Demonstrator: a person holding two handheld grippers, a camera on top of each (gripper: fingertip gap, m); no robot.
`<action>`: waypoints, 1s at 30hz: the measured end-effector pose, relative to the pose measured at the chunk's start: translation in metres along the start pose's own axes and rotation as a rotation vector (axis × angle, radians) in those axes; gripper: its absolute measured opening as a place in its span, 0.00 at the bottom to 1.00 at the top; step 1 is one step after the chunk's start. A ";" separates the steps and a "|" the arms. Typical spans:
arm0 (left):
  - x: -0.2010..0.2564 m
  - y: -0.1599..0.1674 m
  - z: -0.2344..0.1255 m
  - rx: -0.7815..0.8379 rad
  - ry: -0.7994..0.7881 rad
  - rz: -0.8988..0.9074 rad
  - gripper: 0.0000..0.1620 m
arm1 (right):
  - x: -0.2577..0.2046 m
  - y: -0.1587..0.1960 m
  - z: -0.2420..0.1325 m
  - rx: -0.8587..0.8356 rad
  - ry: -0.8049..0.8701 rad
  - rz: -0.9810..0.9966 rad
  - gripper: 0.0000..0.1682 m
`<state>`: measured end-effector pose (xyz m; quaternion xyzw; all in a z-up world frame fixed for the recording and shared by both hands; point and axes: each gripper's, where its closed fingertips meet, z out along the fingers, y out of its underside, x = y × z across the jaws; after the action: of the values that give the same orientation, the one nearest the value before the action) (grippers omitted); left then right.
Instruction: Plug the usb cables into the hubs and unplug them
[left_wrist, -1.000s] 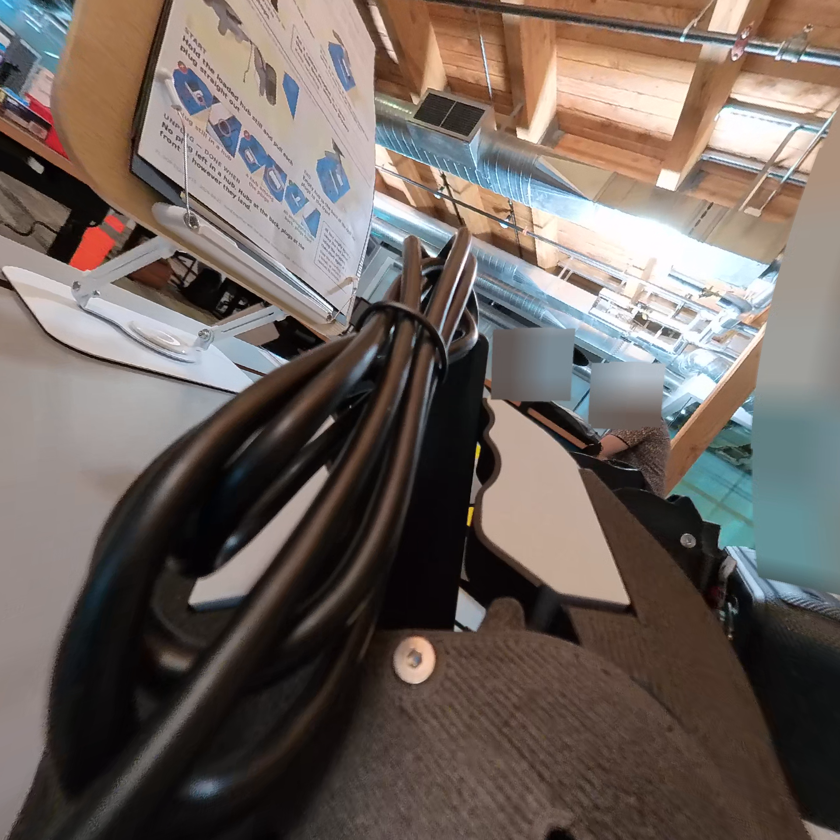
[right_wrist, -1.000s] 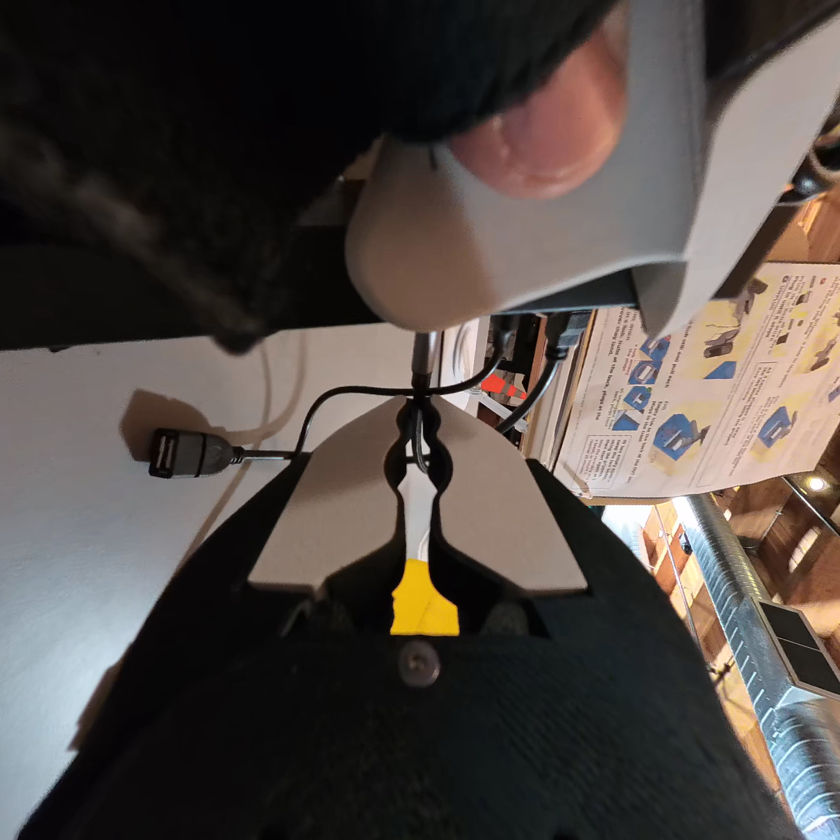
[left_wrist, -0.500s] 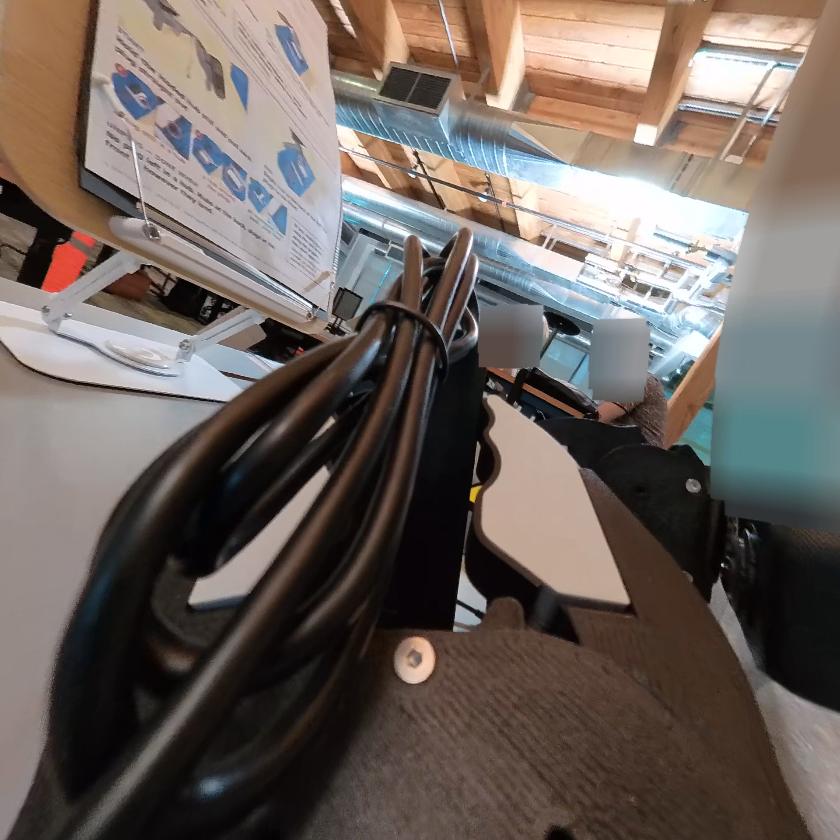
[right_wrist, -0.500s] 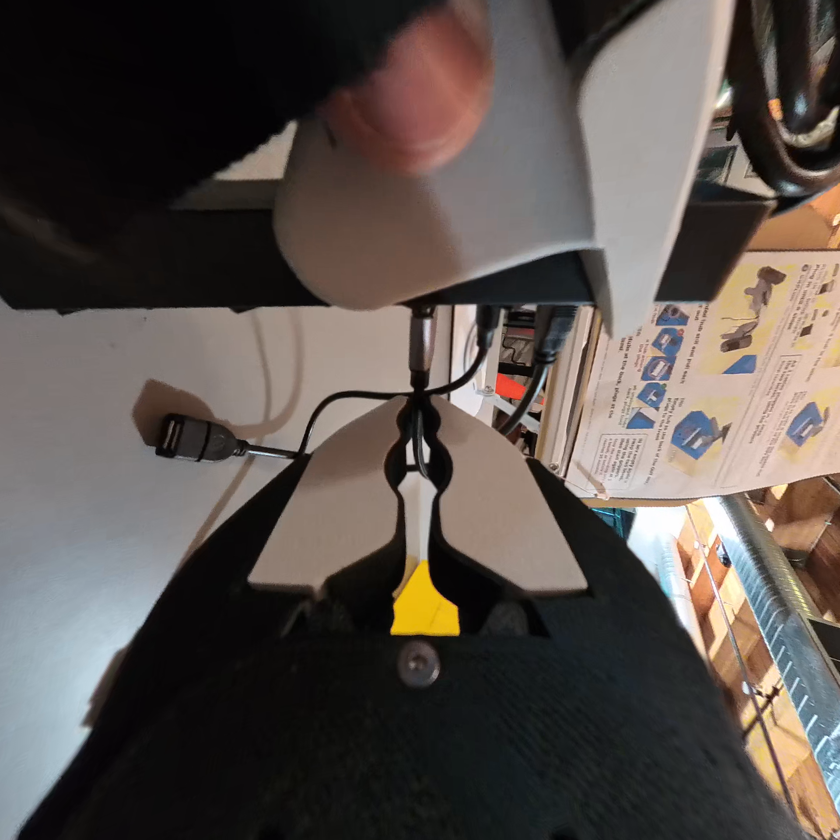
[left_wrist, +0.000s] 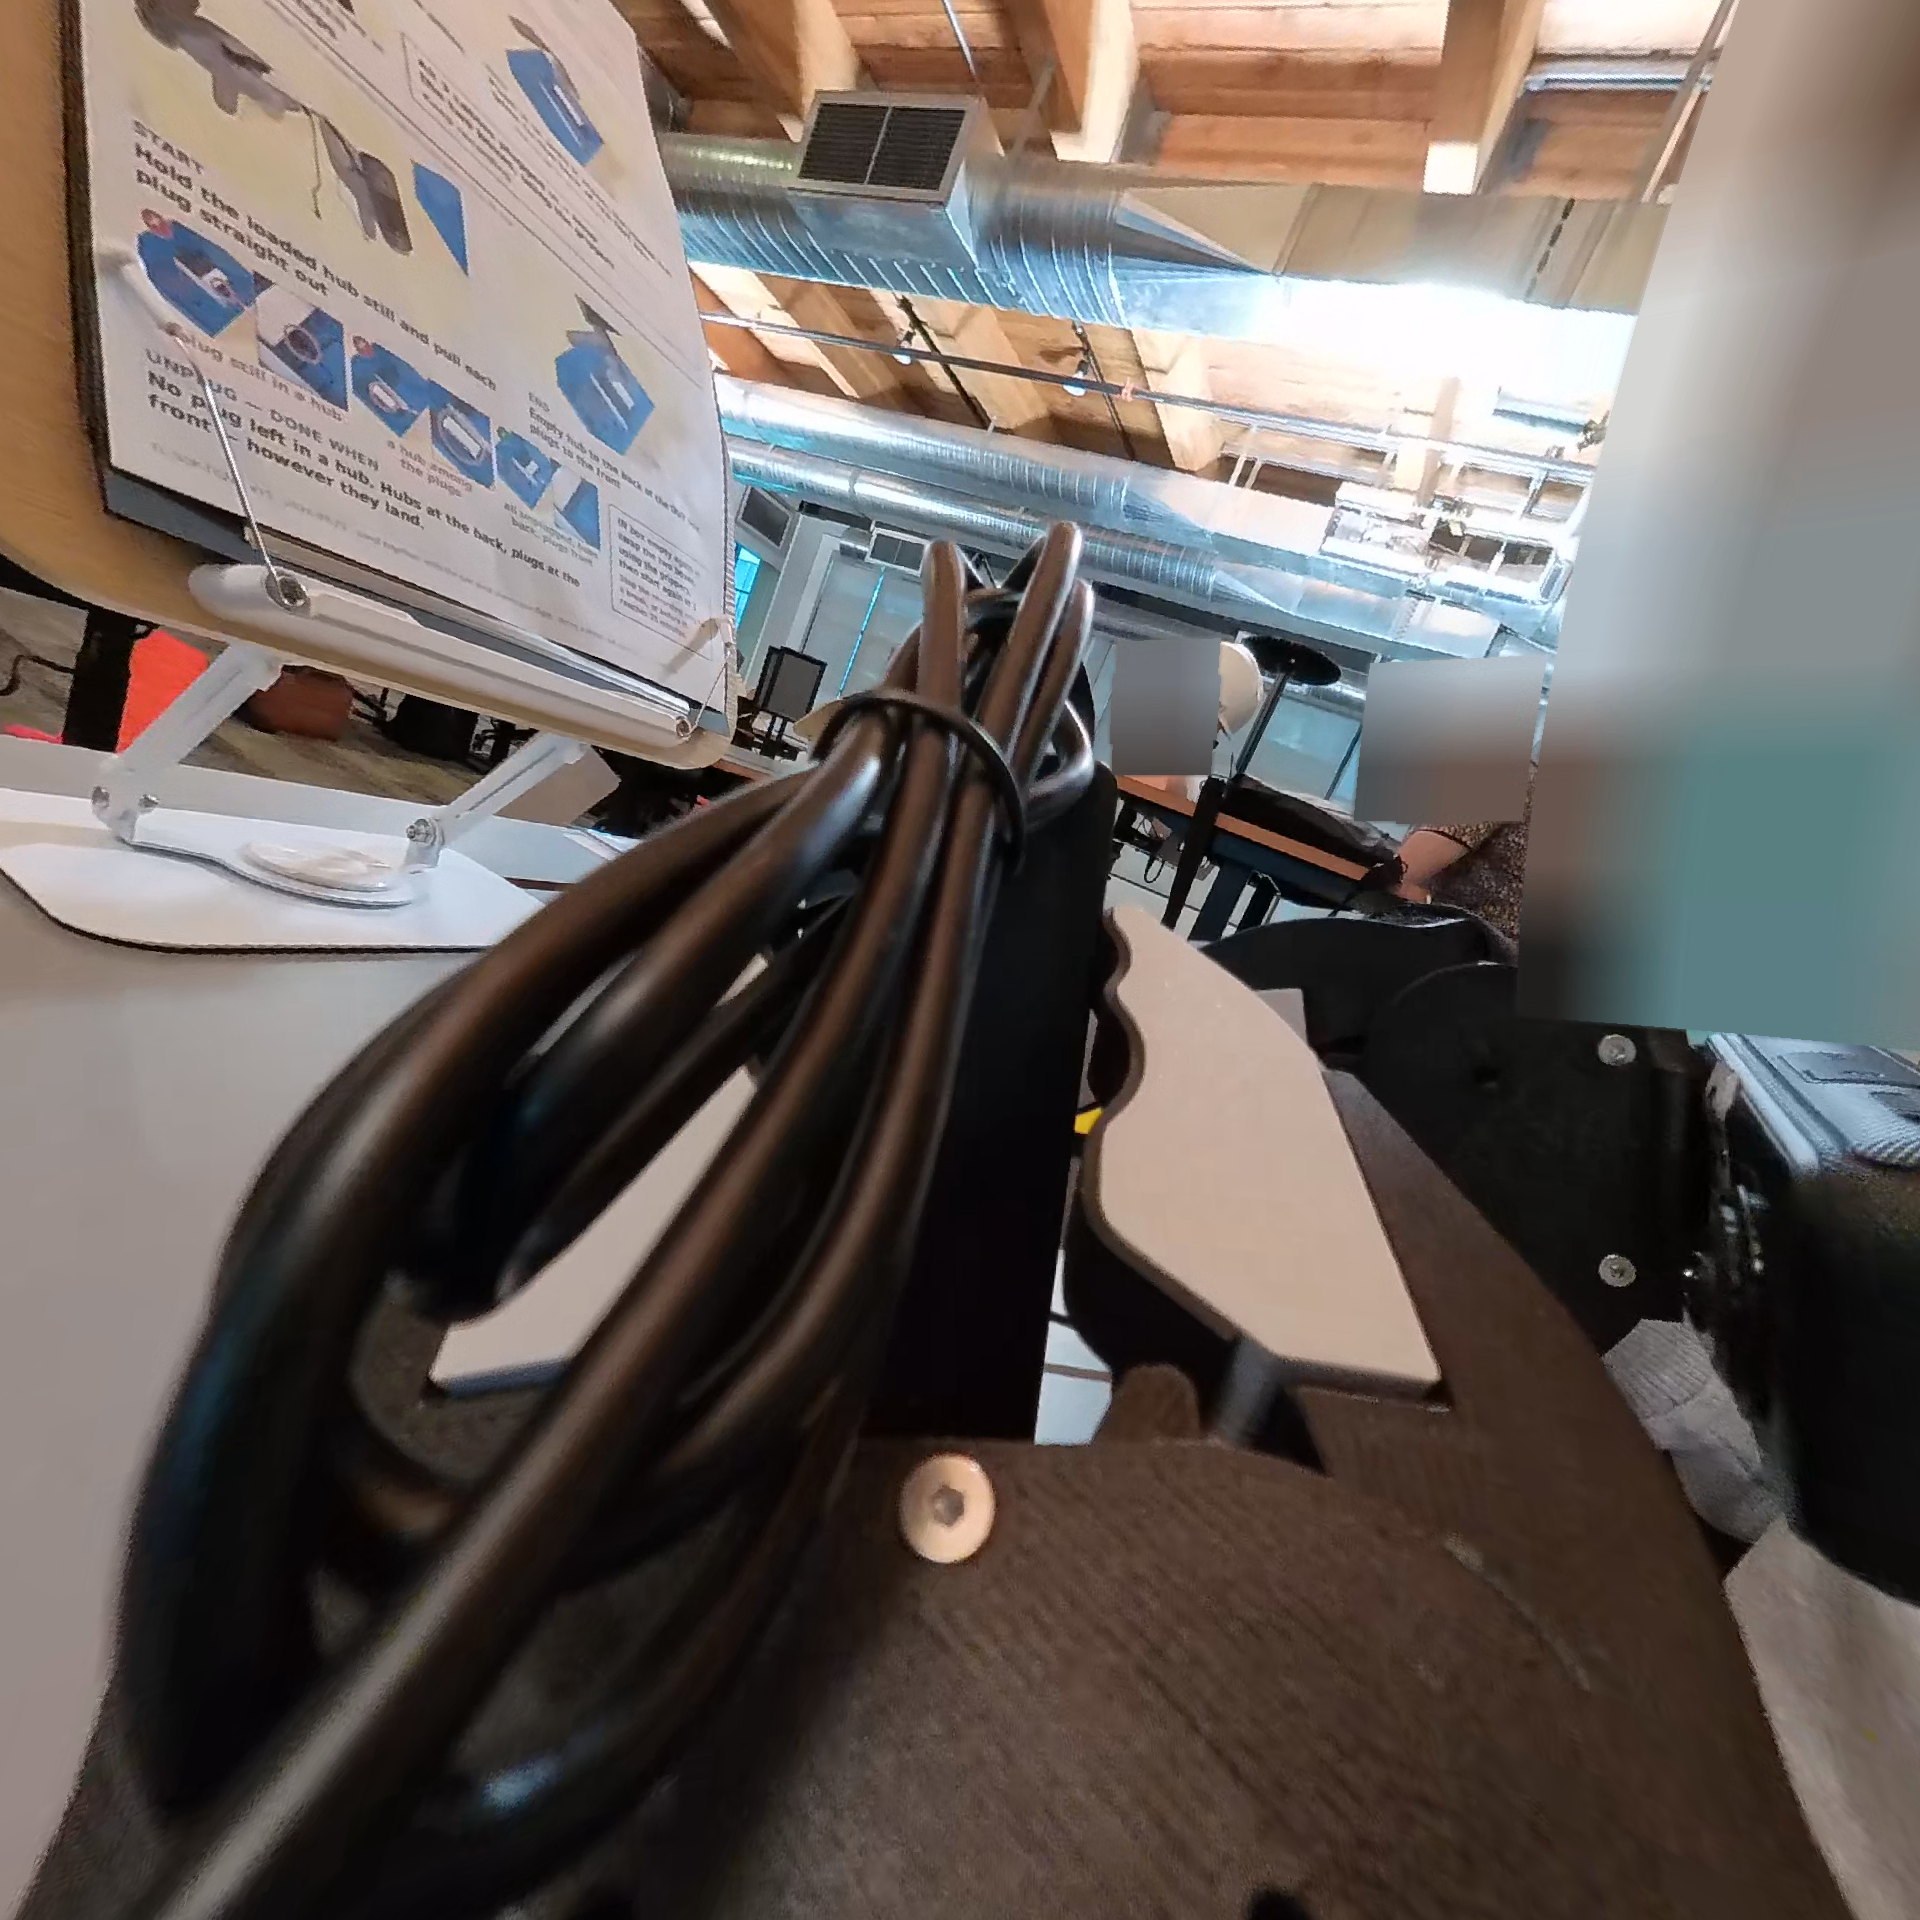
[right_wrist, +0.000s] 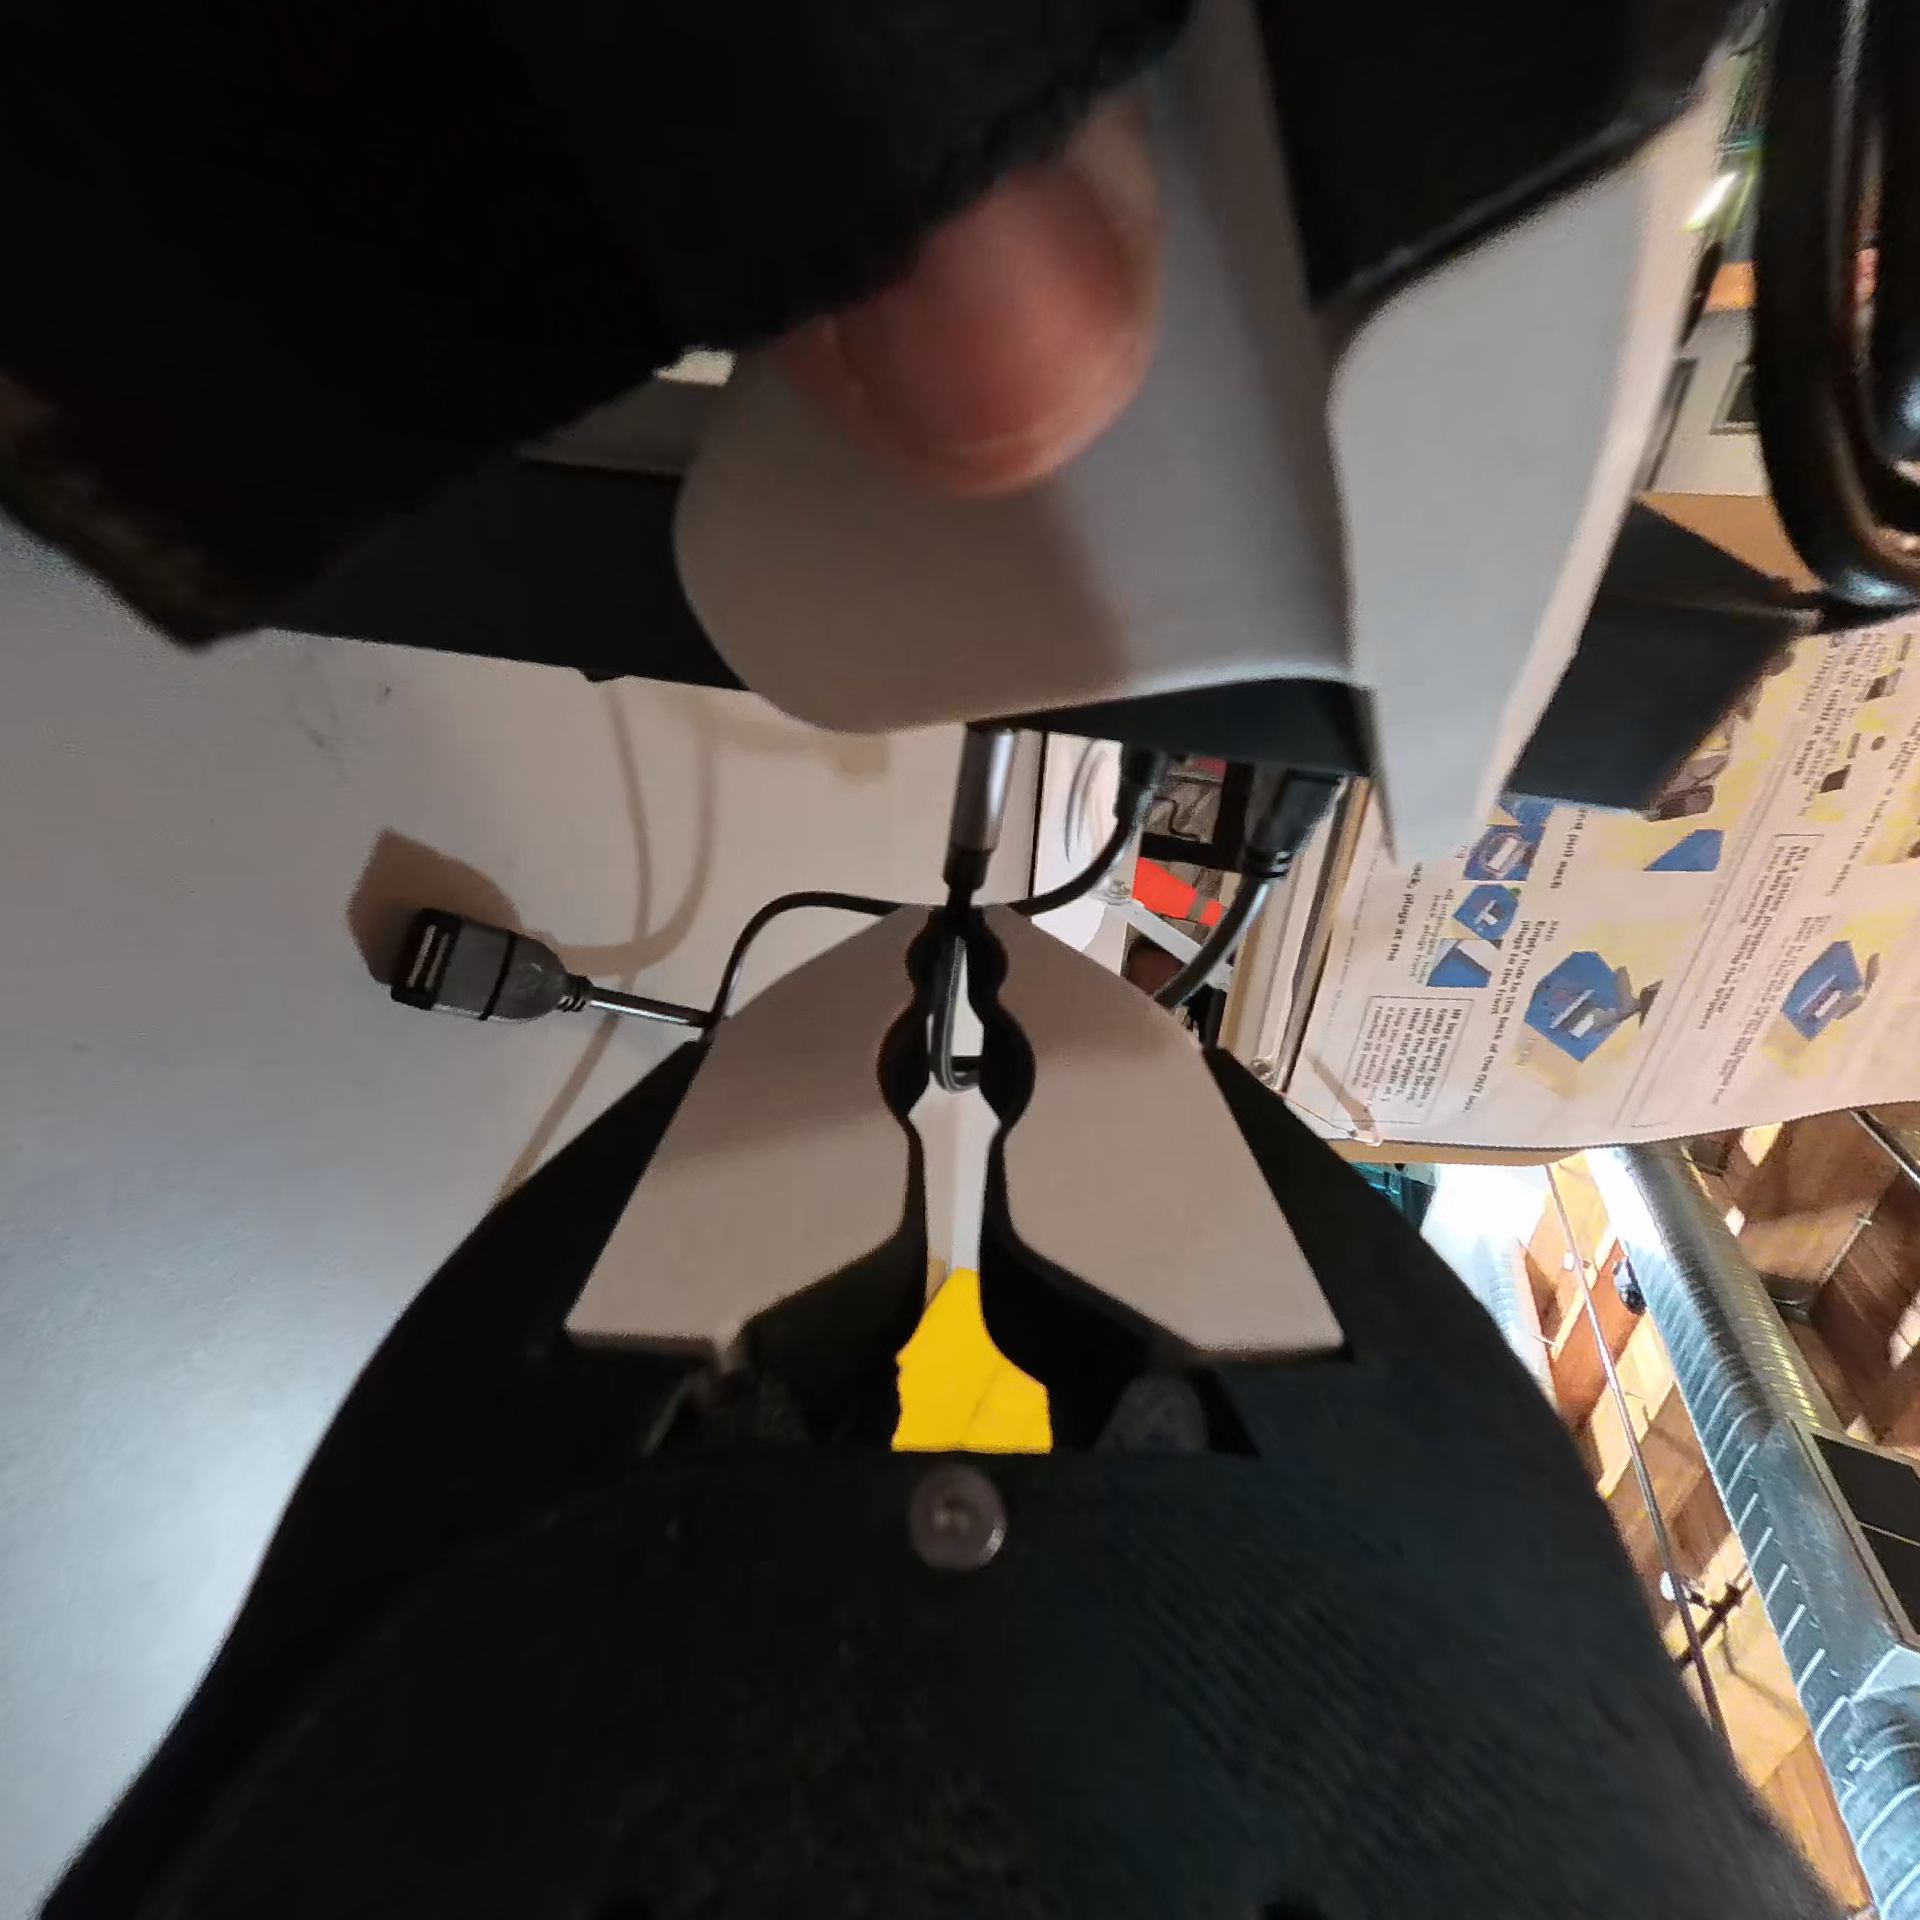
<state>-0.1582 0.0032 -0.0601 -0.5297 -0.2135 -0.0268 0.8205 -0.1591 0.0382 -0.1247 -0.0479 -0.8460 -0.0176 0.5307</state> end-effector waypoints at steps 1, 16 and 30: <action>0.000 0.000 0.000 0.000 -0.001 0.005 0.31 | 0.001 0.000 -0.001 0.003 0.006 0.004 0.03; -0.004 -0.002 0.000 0.023 -0.022 -0.035 0.31 | 0.009 0.000 0.000 0.005 0.143 0.112 0.02; -0.006 -0.003 -0.001 0.030 -0.031 -0.055 0.31 | 0.012 -0.001 0.001 0.044 0.184 0.106 0.02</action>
<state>-0.1639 0.0002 -0.0605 -0.5116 -0.2410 -0.0382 0.8239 -0.1647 0.0376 -0.1145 -0.0790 -0.7903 0.0246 0.6072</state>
